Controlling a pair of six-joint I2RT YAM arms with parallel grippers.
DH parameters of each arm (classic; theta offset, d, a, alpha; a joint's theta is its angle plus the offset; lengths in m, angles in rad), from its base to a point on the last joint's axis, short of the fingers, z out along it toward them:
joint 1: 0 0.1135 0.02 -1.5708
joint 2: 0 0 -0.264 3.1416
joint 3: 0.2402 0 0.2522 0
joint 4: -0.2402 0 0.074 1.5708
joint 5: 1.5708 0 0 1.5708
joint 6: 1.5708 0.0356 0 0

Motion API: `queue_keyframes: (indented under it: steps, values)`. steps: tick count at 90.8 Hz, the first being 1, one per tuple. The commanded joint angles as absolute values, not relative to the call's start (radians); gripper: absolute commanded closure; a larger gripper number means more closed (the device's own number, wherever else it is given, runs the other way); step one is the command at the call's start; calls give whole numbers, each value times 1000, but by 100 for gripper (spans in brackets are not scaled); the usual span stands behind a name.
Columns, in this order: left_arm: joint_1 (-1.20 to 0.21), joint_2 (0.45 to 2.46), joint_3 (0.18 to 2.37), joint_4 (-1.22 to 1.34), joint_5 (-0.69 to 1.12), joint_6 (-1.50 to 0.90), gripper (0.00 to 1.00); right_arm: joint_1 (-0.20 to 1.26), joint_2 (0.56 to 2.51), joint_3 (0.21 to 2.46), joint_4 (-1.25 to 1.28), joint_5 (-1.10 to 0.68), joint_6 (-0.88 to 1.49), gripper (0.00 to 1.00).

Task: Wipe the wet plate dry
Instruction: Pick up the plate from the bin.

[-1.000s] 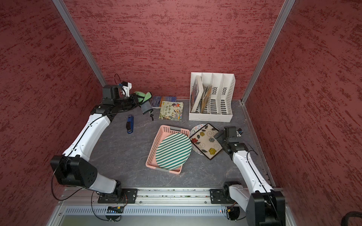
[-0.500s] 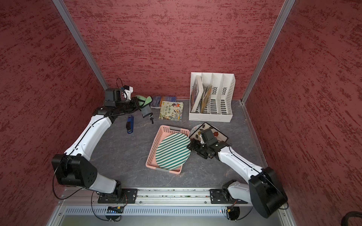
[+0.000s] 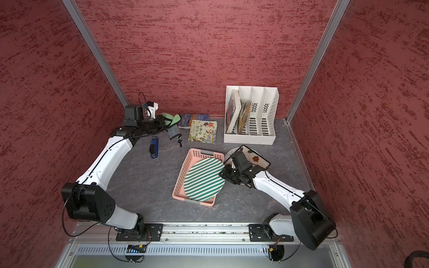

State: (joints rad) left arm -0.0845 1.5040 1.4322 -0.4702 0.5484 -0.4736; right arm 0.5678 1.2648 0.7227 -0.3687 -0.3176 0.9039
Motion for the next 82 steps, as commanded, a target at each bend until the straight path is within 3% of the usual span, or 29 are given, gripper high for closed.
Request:
queue_keyframes:
  steps: [1, 14, 29, 43, 66, 72, 78, 82]
  values:
    - [-87, 1486, 1447, -428, 570, -470, 100, 571, 1177, 696, -423, -259, 895, 56]
    - [-86, 1498, 1445, -413, 583, -486, 100, 572, 1208, 646, -259, -394, 909, 68]
    - [-90, 1491, 1436, -415, 584, -486, 100, 579, 1330, 690, -235, -448, 896, 61]
    - [-89, 1482, 1432, -420, 583, -485, 100, 579, 1314, 724, -287, -399, 873, 86]
    - [-89, 1491, 1438, -414, 585, -484, 100, 580, 1210, 728, -387, -344, 829, 93]
    - [-89, 1499, 1440, -410, 590, -487, 100, 580, 1212, 735, -401, -347, 810, 88]
    - [-90, 1503, 1443, -407, 596, -490, 100, 579, 1236, 745, -430, -344, 799, 64]
    - [-89, 1505, 1442, -406, 599, -491, 100, 580, 1254, 747, -431, -356, 798, 59]
